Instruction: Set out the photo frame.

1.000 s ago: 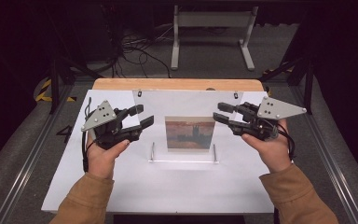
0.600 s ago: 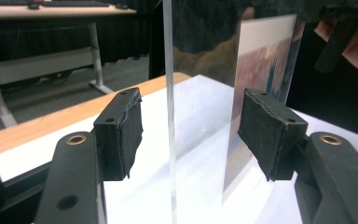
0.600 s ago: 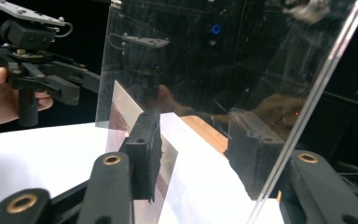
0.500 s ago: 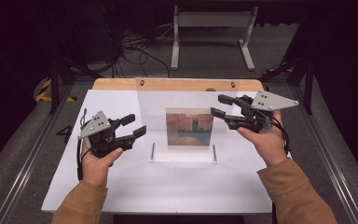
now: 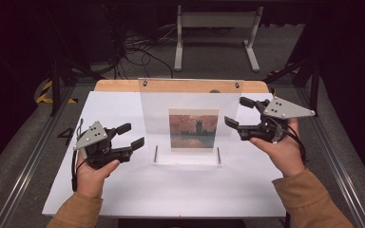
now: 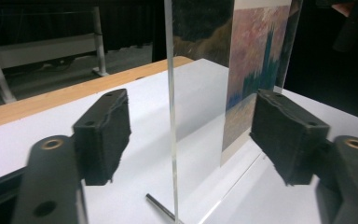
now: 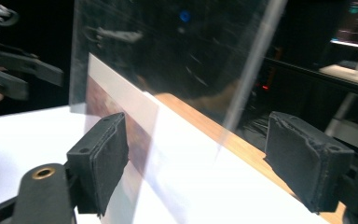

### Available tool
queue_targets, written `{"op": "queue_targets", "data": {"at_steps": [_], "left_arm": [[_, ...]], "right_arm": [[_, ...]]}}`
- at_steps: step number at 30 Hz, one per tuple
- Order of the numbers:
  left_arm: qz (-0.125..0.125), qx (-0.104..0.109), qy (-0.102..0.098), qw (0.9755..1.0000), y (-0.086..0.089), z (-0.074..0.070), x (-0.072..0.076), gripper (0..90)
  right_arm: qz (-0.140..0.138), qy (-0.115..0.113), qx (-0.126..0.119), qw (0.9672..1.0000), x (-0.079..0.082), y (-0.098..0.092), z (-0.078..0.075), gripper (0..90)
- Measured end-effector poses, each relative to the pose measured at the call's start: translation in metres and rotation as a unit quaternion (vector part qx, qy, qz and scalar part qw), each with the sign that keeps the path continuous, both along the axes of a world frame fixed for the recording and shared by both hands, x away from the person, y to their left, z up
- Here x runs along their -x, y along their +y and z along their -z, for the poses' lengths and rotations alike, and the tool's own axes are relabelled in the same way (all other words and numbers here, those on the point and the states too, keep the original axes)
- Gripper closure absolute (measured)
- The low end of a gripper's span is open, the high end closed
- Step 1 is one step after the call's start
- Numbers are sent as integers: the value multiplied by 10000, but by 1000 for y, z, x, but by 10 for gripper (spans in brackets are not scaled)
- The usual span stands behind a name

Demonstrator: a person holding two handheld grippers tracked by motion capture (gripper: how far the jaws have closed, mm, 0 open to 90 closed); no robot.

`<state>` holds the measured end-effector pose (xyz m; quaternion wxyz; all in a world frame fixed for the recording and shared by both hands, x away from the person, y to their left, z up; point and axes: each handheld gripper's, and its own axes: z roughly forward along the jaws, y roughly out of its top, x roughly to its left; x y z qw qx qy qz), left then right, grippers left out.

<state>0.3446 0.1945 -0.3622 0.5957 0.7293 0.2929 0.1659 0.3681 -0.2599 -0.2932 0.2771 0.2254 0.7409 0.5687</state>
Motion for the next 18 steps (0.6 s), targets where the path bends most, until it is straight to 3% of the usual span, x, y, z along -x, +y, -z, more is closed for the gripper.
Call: {"op": "queue_targets", "data": {"at_steps": [4,7,12,18], "left_arm": [[-92,-12,51,9999,8,8,6,218],[-170,-64,287,9994,16,14,11,161],[-183,-144,285,9993,26,21,17,86],[-245,-242,168,9993,32,29,24,31]], "right_arm": [[92,97,12,9999,13,-14,3,192],[147,149,22,9998,22,-24,5,166],[222,265,95,9994,36,-38,13,89],[322,383,112,9987,46,-50,25,78]]}}
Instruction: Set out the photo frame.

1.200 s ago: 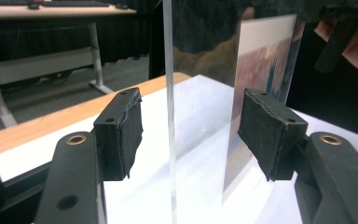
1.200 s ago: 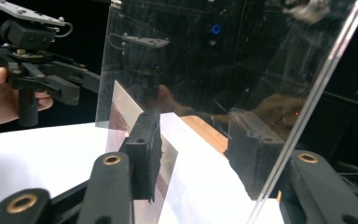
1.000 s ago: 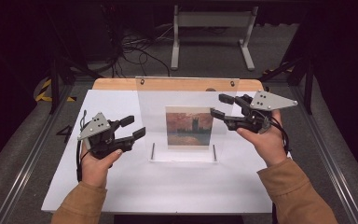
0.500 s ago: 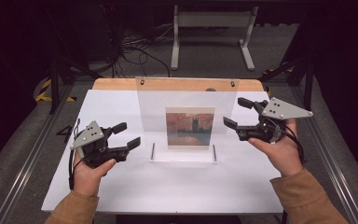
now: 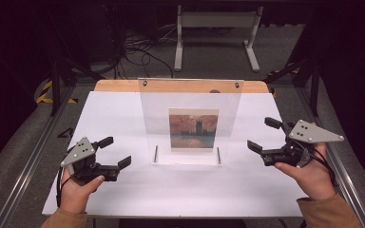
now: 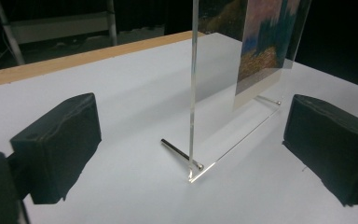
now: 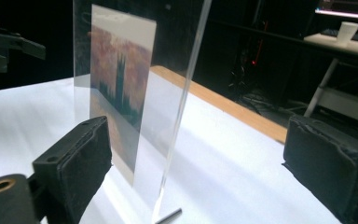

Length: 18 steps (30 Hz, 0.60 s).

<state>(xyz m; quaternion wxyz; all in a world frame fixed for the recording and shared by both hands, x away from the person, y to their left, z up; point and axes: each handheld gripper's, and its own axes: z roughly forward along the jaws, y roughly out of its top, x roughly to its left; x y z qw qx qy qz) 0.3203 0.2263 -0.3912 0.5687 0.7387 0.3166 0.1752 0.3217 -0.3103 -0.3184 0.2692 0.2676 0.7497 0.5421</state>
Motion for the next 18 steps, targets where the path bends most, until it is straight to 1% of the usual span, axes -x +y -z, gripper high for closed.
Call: {"op": "queue_targets", "data": {"at_steps": [2,3,4,5,6,7,8,11,14,18], "left_arm": [[-2,-51,43,10000,2,4,3,22],[-2,-51,43,10000,2,4,3,22],[49,-120,85,9999,3,7,4,22],[60,-141,118,9998,4,9,5,18],[49,-134,154,9998,5,12,5,13],[-3,-124,199,9997,6,15,6,14],[-51,-124,216,9997,6,17,7,14],[-110,-55,247,9996,9,23,8,14],[-152,-66,254,9995,13,28,10,17],[-228,-123,284,9993,15,35,12,18]], "right_arm": [[35,92,10,10000,4,-7,9,73],[35,92,10,10000,4,-7,9,73],[37,101,52,9999,5,-8,11,73],[62,141,93,9998,6,-11,15,74],[91,153,81,9998,7,-13,19,75],[127,189,19,9997,7,-15,23,74],[178,251,-17,9995,8,-17,27,73],[275,394,3,9988,8,-20,38,75],[362,495,-19,9981,9,-23,48,75],[595,629,-27,9962,11,-28,63,76]]}}
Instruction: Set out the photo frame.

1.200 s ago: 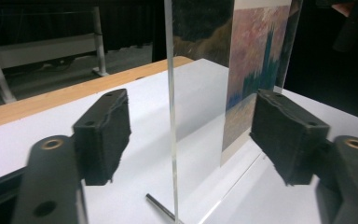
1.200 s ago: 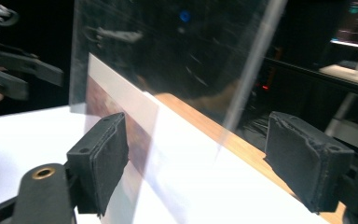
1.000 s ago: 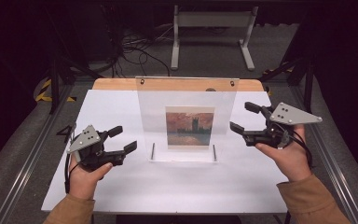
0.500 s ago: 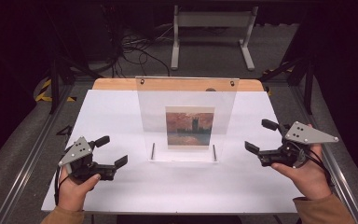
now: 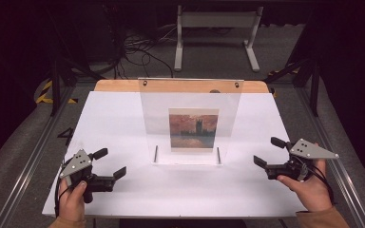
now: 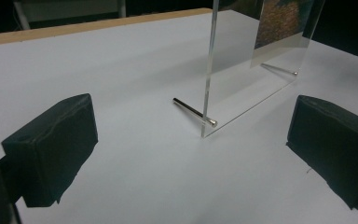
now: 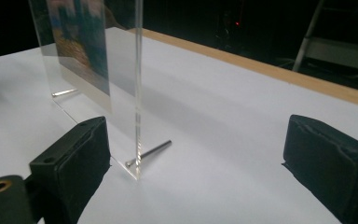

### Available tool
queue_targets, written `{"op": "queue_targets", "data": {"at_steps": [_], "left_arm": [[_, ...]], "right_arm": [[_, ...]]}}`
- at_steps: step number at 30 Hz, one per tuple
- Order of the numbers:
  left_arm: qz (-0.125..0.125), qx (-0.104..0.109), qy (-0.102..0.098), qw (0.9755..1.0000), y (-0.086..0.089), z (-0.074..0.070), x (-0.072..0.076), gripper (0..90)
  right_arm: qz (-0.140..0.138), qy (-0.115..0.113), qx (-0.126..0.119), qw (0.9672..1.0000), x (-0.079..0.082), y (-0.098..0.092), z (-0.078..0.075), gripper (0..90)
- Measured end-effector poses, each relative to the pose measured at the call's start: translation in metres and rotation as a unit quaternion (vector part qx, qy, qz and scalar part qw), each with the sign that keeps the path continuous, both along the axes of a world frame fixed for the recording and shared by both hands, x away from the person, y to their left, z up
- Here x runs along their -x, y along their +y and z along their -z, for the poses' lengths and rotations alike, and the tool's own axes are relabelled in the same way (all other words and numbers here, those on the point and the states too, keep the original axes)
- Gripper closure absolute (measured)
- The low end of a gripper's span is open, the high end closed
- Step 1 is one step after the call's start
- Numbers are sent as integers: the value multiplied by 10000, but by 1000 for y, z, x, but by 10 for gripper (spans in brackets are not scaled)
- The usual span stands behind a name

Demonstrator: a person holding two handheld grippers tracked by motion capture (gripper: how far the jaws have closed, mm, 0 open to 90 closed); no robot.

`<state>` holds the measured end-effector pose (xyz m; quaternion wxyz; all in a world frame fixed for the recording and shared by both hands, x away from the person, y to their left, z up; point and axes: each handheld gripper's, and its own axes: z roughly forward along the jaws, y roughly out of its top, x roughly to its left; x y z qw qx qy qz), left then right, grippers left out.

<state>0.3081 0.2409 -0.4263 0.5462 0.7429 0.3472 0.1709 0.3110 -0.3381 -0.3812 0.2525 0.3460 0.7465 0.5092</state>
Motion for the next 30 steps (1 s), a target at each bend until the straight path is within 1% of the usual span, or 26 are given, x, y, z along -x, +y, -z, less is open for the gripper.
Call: {"op": "queue_targets", "data": {"at_steps": [3,4,7,10,11,17,18,22,24,28,30], "left_arm": [[-64,-39,-22,10000,2,4,1,18],[-77,-1,-28,10000,3,5,1,18],[-104,68,-74,9999,7,9,1,18],[-117,67,-149,9998,10,13,1,22],[-138,34,-165,9998,11,13,1,22],[-193,23,-105,9998,12,18,0,23],[-198,27,-86,9998,12,18,0,23],[-261,135,-60,9996,14,18,-1,21],[-271,124,-58,9995,14,19,-1,22],[-239,70,-83,9997,13,18,-1,22],[-243,88,-102,9996,12,18,-2,21]], "right_arm": [[142,151,83,9998,0,-2,11,78],[202,211,90,9995,0,-2,16,79],[322,282,125,9990,1,-2,28,83],[381,291,202,9986,3,-1,38,88],[398,322,202,9985,3,0,41,88],[490,453,258,9974,3,0,55,79],[502,511,256,9971,3,1,57,78],[507,583,327,9965,3,1,63,80],[512,617,340,9962,3,0,64,81],[523,597,303,9964,3,-1,63,80],[540,578,298,9964,3,-2,63,77]]}}
